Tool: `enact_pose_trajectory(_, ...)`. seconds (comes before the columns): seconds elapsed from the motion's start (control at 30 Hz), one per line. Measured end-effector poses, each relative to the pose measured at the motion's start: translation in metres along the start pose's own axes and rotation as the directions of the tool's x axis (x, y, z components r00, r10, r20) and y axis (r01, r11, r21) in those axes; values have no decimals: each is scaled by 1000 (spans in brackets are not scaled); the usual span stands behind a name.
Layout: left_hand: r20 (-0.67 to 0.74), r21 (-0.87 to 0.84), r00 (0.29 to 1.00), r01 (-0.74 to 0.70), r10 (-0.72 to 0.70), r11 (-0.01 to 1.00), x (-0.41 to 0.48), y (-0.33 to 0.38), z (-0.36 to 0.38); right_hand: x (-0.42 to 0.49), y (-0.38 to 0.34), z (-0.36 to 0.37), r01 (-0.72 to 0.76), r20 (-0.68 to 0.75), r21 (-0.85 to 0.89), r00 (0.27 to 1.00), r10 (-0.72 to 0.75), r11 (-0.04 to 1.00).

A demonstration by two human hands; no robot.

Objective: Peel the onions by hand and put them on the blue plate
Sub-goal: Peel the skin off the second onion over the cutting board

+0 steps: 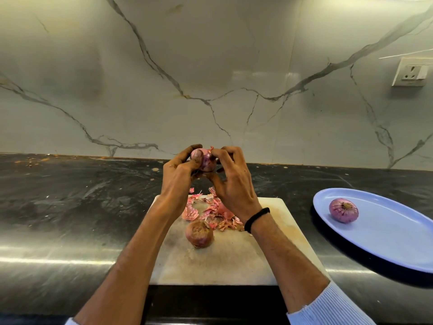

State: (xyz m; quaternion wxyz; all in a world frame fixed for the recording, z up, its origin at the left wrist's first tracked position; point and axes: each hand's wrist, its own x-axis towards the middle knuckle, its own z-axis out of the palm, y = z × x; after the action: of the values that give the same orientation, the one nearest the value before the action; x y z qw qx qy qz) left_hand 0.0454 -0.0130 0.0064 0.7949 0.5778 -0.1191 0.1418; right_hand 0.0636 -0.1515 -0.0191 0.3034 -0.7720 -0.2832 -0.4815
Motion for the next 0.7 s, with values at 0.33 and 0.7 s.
enact_pose_trajectory(0.33, -45, -43, 998, 35, -37, 998, 1, 2, 1, 0, -2, 0, -17, -13, 21, 1000, 17, 1000)
enact_pose_trajectory(0.7, -22, -36, 1000, 14, -15, 999, -1, 2, 0, 0, -2, -1, 22, -21, -41, 1000, -23, 999)
